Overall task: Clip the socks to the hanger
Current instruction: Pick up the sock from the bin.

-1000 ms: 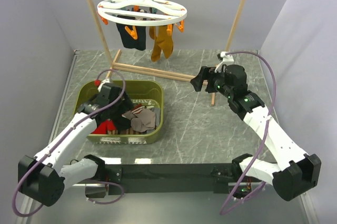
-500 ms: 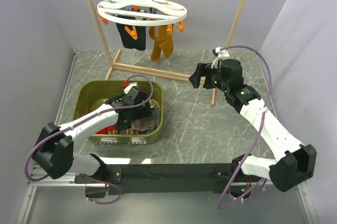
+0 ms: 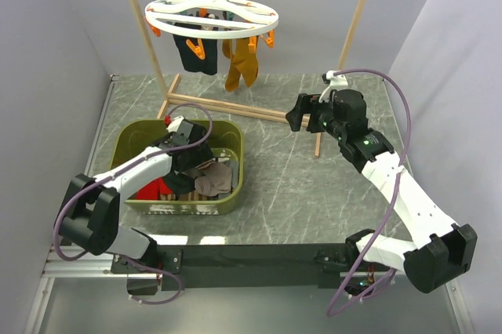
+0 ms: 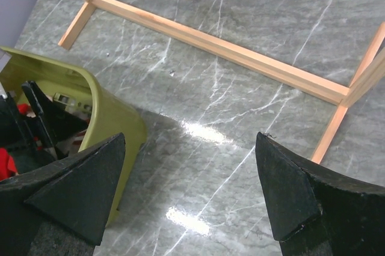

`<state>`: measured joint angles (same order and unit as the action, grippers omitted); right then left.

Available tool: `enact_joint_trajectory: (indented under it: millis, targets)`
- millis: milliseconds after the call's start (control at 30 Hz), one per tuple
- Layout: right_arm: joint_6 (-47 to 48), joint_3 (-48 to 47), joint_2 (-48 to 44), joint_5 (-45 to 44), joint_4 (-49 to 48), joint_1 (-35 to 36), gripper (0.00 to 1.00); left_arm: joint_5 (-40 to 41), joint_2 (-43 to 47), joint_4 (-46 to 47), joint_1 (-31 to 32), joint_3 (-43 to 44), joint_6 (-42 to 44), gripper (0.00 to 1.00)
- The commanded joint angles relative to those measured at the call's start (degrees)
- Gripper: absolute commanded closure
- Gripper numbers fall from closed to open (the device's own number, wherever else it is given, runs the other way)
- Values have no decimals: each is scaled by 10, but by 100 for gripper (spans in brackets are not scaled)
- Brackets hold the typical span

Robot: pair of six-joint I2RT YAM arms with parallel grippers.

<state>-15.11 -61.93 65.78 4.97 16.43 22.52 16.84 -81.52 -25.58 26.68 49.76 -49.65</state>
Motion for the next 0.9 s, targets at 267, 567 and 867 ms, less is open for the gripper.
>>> enact_joint_trajectory:
  millis: [267, 567, 867]
  targets:
    - [-8, -20, -19, -13, 9, 2, 6, -37, -21, 111, -23, -39, 24, 27]
    - [-12, -18, -24, -15, 12, 3, 6, -73, 36, 150, -10, -108, 49, 30]
    - [-20, -11, -45, -19, 17, 3, 6, -59, -1, 194, -2, -91, 54, 49]
